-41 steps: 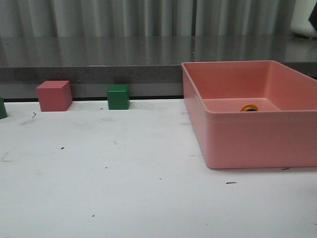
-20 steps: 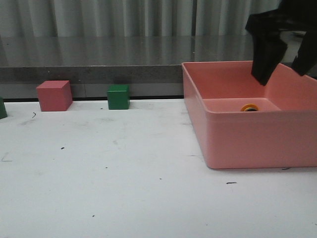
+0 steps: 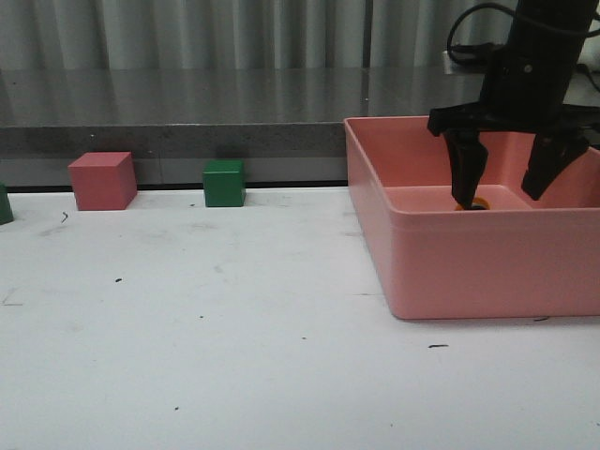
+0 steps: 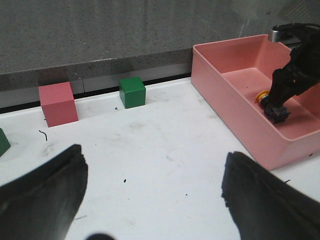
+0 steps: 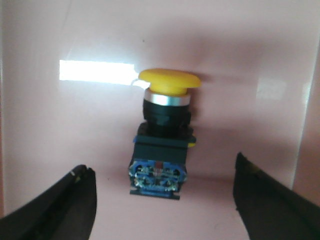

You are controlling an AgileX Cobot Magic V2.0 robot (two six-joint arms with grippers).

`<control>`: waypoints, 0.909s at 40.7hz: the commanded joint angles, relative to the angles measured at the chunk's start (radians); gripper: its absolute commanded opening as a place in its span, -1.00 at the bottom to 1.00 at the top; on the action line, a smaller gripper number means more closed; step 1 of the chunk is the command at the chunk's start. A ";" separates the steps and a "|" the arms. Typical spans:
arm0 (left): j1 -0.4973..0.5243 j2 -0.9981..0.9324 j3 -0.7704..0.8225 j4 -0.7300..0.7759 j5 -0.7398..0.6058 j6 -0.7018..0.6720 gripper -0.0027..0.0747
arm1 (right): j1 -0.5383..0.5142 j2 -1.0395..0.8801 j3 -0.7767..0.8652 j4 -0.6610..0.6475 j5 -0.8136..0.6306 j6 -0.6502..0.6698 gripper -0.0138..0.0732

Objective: Place and stand button with both arms
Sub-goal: 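Lower the right gripper into the pink bin and grasp the yellow button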

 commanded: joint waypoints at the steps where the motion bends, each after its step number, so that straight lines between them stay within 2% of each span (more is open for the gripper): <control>1: -0.008 0.005 -0.038 -0.007 -0.076 -0.004 0.48 | -0.010 -0.013 -0.061 -0.010 0.004 0.015 0.66; 34: -0.008 0.005 -0.038 -0.007 -0.076 -0.004 0.48 | -0.001 0.074 -0.090 0.006 0.006 0.015 0.66; 37: -0.008 0.005 -0.038 -0.007 -0.076 -0.004 0.48 | 0.007 0.074 -0.090 0.006 0.005 0.015 0.57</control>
